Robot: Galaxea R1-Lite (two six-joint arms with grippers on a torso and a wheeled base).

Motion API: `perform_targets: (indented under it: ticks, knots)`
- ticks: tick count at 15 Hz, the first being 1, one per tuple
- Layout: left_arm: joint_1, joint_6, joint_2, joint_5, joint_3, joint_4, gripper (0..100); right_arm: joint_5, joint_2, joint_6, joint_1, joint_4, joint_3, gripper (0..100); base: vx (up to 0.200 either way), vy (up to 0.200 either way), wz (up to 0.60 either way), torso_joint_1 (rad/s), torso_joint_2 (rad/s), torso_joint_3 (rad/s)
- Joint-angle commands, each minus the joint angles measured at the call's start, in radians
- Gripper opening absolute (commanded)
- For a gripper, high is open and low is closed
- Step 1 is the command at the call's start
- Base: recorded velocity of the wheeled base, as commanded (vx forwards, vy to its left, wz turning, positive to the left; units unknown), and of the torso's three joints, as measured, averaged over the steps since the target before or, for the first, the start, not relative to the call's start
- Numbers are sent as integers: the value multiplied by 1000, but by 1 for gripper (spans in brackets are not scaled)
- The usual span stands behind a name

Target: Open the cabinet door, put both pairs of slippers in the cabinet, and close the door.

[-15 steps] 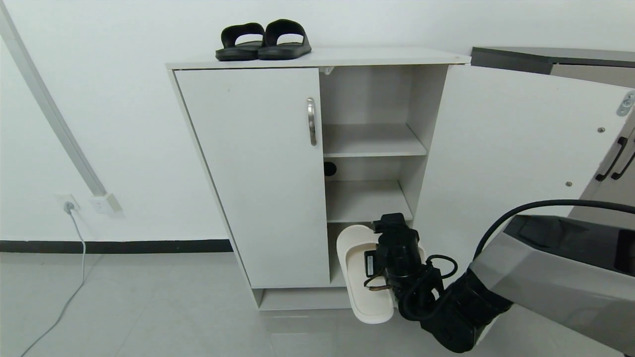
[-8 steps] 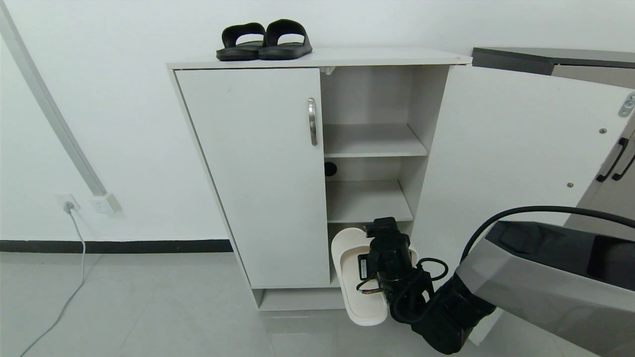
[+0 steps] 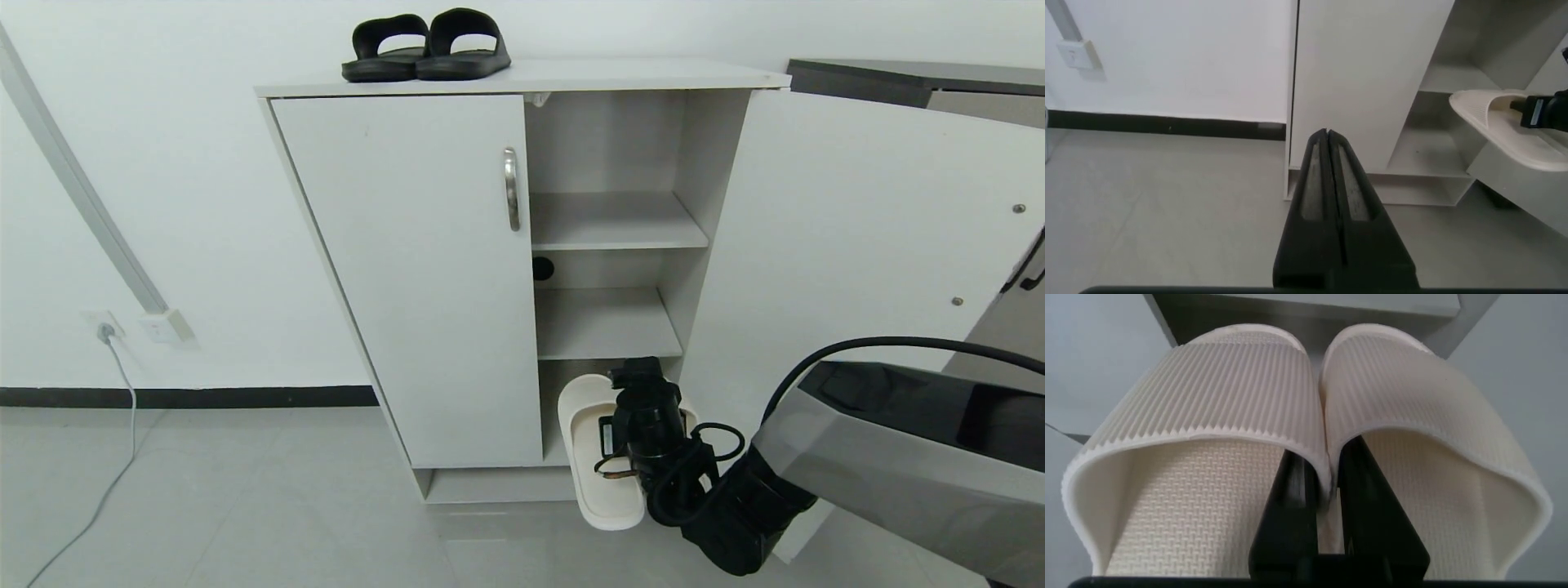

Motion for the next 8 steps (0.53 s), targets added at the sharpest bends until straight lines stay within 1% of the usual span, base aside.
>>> perform_targets:
  ticks: [1, 6, 8]
  knots:
    - [0, 0, 2, 1, 0, -1, 0, 1, 2, 0, 1, 0, 0, 0, 0, 0, 0, 7, 2, -183]
    - [0, 0, 2, 1, 0, 0, 0, 0, 2, 0, 2, -3, 3, 0, 0, 0, 0, 4, 0, -203]
    - [0, 0, 2, 1, 0, -1, 0, -28, 2, 0, 2, -6, 3, 0, 0, 0, 0, 2, 2, -146]
